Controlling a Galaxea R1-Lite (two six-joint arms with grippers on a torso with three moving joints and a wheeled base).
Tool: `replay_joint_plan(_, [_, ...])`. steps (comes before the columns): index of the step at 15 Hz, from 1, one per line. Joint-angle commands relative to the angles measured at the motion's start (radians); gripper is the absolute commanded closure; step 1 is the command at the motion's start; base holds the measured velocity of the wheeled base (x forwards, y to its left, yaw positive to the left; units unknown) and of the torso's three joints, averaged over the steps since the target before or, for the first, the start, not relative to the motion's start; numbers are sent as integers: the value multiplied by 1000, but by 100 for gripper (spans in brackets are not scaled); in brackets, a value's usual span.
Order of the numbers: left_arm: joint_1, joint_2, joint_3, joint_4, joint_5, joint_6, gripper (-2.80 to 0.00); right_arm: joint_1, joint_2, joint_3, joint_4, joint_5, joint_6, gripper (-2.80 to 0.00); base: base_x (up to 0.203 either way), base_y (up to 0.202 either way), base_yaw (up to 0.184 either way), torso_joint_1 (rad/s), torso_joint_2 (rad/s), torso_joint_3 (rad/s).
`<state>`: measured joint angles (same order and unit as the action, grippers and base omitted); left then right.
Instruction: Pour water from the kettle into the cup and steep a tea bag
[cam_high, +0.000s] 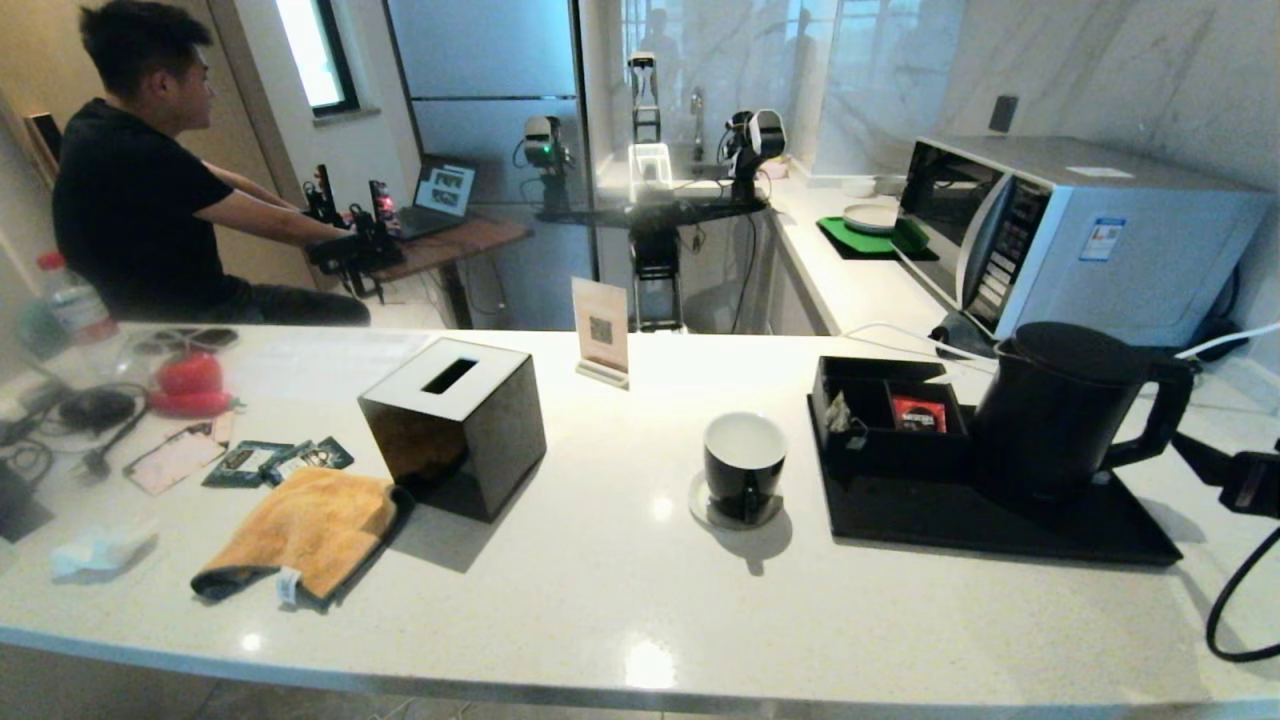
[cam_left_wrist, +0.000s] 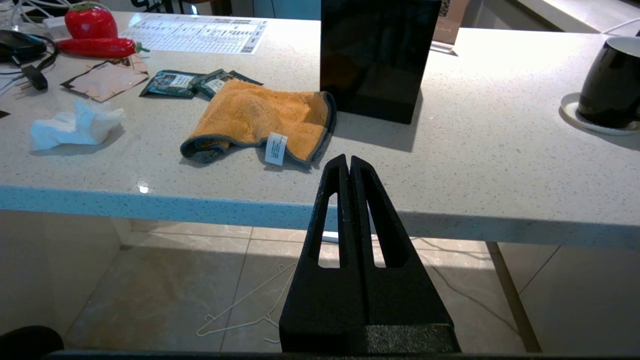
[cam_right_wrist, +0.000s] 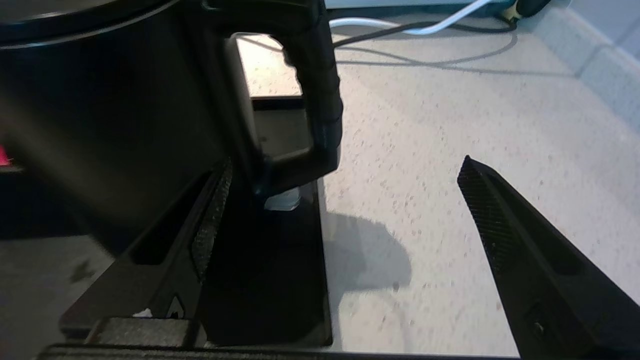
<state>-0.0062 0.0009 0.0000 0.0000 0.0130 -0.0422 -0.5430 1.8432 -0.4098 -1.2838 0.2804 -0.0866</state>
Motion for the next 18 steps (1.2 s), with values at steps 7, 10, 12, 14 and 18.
replay_joint_plan(7, [0,1,0,0,1,-1,0,8,139,-52,-101,-1,-5,-280,0,0,0,0,0,0])
replay_joint_plan(10, [0,1,0,0,1,-1,0,18,176,-107,-100,-3,-4,-280,0,0,0,0,0,0])
replay_joint_plan(12, [0,1,0,0,1,-1,0,23,198,-137,-100,-5,-4,-280,0,0,0,0,0,0])
replay_joint_plan(14, [0,1,0,0,1,-1,0,23,219,-165,-95,-19,-4,-280,0,0,0,0,0,0])
replay_joint_plan(18, [0,1,0,0,1,-1,0,26,273,-248,-91,-47,-4,-280,0,0,0,0,0,0])
